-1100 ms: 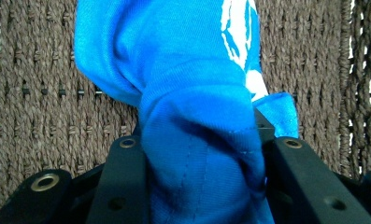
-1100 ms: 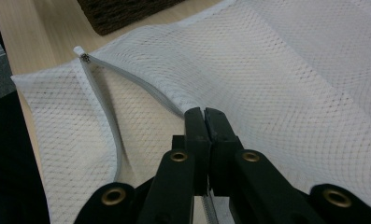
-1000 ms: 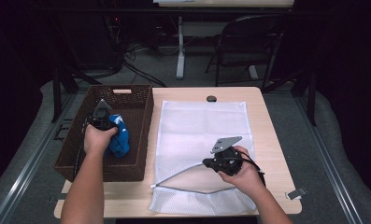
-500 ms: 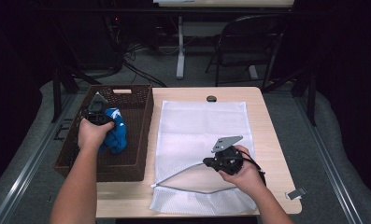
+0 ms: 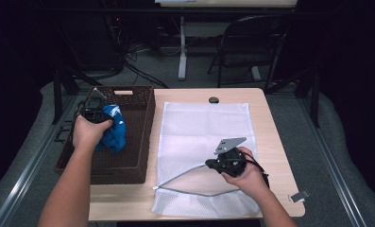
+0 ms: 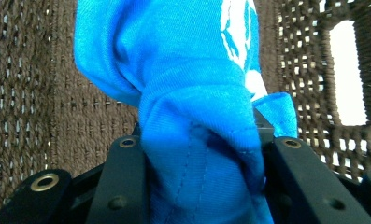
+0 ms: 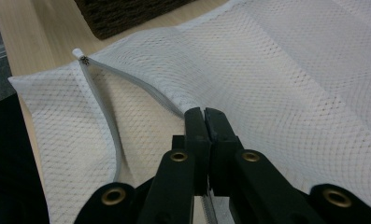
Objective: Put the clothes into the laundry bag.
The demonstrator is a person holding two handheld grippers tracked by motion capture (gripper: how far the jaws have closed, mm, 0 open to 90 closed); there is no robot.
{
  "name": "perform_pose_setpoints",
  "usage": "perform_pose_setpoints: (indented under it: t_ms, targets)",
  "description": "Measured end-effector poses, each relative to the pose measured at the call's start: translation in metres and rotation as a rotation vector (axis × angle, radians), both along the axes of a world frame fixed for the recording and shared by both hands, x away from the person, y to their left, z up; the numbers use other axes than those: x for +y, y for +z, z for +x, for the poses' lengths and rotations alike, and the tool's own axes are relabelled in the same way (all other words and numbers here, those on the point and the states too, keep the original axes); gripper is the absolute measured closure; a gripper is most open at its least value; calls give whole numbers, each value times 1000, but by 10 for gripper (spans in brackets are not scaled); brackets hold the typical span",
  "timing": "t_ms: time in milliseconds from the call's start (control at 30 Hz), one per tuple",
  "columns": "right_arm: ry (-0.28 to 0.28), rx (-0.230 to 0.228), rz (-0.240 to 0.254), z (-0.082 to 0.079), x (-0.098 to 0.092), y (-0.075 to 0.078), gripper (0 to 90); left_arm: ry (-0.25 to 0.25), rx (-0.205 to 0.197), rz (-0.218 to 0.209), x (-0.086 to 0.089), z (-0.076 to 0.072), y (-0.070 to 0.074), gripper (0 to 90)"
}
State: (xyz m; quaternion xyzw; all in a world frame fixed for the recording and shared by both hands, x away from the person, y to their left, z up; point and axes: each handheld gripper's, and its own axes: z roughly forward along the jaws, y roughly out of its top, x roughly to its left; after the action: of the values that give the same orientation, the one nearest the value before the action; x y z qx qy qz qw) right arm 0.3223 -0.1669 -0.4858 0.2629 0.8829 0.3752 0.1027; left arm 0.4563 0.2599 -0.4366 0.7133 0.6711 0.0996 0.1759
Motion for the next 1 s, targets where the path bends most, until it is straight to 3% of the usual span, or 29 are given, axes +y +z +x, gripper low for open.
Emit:
perform_pose_setpoints:
  t_ms: [400, 1000]
  targets:
    - [0, -2, 1, 0, -1, 1, 889, -64, -26, 2, -7, -13, 23, 626]
    - [-3, 0, 1, -1, -1, 1, 889, -187, -41, -10, -17, -36, 37, 627]
